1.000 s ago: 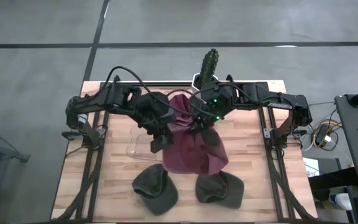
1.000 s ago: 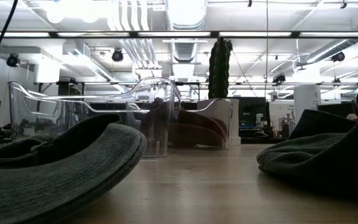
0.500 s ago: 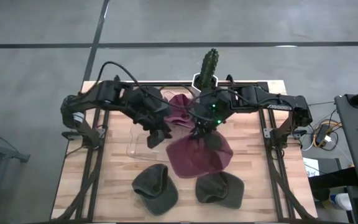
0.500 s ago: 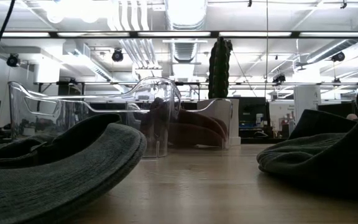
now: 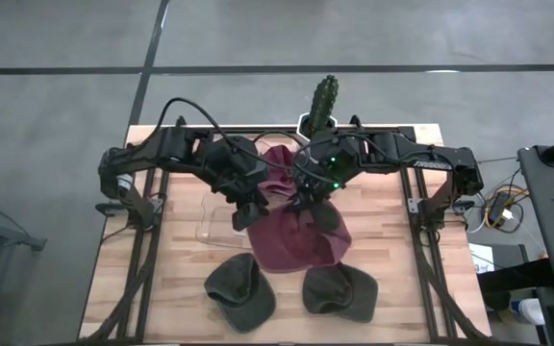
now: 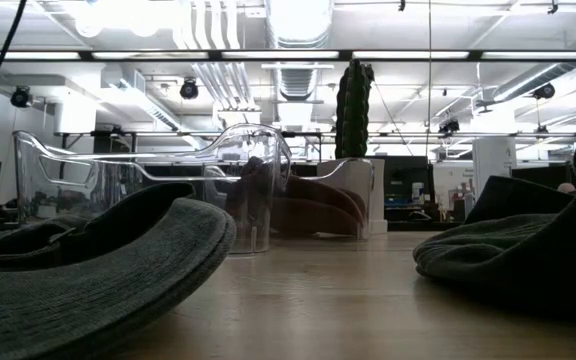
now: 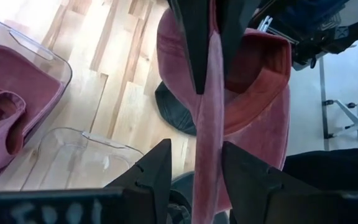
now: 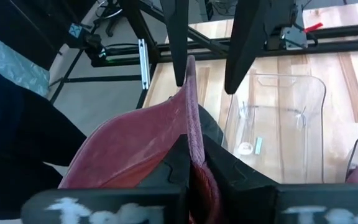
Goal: Pick & Place hat
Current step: Put the red cap into the top transparent bin
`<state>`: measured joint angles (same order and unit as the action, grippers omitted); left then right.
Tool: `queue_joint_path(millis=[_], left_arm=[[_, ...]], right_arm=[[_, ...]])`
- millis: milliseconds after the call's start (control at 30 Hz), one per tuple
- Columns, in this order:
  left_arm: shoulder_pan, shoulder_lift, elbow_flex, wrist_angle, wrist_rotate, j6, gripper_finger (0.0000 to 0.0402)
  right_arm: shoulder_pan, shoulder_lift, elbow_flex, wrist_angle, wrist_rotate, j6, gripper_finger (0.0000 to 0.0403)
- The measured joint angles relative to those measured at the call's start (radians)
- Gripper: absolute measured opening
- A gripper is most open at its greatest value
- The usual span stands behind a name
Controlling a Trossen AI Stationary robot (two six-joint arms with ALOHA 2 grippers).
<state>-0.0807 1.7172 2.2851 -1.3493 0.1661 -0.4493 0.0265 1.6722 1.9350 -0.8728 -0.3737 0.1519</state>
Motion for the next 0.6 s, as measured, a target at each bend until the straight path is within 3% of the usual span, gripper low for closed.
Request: queue_joint_path(millis=[267,367,500,600], left_arm=[[0.001,0.002,-0.001,0.015,0.021,0.035,0.0122],[0.001,0.003,-0.002,0.026,0.026,0.036,0.0089],[0.001,0.003,-0.003,0.049,0.022,0.037,0.0016],[0.001,0.003,-0.003,0.055,0.025,0.038,0.0011]], right_arm=[[0.0,0.0,-0.004,0.063,0.002,0.004,0.0013],[0.0,0.0,0.002,0.074,0.003,0.005,0.0013],[-0.001,0.0,0.002,0.075,0.002,0.006,0.0013],[0.001,-0.002,0.002,0.076,-0.001,0.01,0.0013]])
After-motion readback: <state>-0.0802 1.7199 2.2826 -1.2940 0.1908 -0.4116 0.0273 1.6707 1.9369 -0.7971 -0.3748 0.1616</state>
